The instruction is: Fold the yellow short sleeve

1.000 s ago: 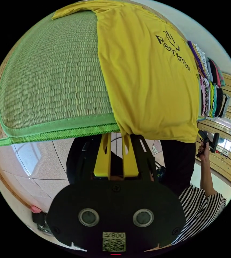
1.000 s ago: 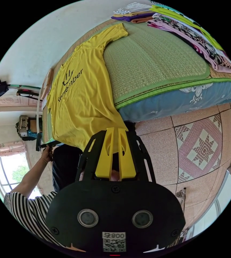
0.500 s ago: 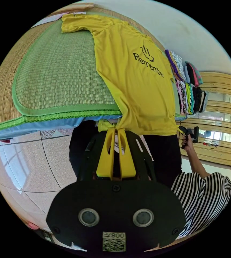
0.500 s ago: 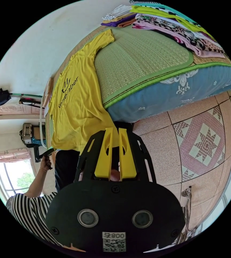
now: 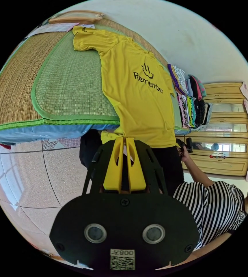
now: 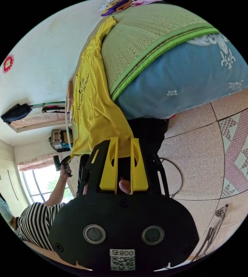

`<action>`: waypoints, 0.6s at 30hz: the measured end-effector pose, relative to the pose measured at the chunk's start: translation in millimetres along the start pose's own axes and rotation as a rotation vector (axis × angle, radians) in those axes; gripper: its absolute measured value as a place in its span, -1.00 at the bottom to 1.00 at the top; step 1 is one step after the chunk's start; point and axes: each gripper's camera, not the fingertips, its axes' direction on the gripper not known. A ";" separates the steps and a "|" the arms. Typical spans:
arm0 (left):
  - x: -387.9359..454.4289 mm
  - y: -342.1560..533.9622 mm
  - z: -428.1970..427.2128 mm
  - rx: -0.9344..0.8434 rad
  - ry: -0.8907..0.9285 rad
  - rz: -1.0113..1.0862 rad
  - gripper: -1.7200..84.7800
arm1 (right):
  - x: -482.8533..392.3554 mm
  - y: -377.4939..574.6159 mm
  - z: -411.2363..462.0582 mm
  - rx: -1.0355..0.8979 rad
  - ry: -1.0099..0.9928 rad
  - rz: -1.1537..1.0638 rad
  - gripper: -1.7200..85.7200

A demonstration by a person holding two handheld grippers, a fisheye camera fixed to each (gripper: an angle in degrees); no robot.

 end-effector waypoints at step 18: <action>21.1 -3.4 -22.6 0.002 0.054 -0.067 -0.93 | 1.5 12.4 -48.4 0.019 -0.052 -0.148 -0.95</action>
